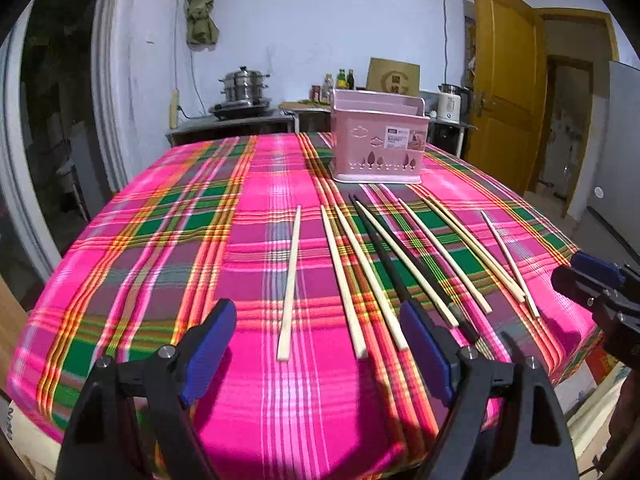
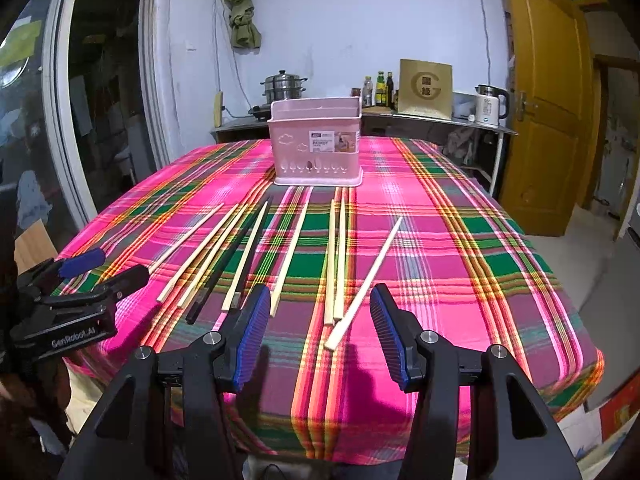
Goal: Organize utensils
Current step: 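Lower both tools and grasp one wooden chopstick each, pinching upright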
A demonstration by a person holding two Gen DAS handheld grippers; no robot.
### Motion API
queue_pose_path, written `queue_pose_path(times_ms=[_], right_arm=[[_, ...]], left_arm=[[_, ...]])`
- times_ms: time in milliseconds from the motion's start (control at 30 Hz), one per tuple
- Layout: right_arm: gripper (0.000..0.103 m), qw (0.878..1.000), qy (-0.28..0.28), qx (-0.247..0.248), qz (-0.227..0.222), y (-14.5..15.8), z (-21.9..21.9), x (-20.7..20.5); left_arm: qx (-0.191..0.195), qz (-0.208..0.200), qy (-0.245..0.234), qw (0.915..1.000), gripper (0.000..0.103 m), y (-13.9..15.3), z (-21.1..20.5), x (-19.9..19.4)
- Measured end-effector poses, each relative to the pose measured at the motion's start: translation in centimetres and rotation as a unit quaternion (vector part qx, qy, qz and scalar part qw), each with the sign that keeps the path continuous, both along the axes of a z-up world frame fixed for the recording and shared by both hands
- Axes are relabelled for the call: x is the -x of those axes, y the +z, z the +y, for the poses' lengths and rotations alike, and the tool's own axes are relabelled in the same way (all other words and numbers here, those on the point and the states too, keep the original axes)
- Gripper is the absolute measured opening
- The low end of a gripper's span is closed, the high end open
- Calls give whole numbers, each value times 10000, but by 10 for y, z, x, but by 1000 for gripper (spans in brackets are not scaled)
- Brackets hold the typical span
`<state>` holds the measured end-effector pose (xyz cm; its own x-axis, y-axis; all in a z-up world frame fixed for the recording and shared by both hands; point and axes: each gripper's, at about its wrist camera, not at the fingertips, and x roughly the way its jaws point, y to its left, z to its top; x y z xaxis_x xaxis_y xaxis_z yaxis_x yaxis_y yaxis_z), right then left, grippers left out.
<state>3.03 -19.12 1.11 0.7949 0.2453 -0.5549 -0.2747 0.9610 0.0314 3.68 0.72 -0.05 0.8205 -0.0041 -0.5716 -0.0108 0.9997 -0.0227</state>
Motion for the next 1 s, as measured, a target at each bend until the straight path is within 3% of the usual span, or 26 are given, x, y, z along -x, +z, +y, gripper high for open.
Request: queue_pose_path(times_ms=[267,633,800,1000], right_arm=[[52,9990,258,-83,356,3,9,-47],[32,9939,471,94,989,3,33,-120],[22,9893,606,49,1323,-7,43,-149],[18,9848,676,133,1595,-19,54,-171]], left_arm=[[63,472,-155,9987,74,3,6,-51],[43,1026,-352,9941,48,5,9,-114],[108,1276,-512,9904,41,1,8,-137],[159,1532,-602,9862,37,-8,8,-156]])
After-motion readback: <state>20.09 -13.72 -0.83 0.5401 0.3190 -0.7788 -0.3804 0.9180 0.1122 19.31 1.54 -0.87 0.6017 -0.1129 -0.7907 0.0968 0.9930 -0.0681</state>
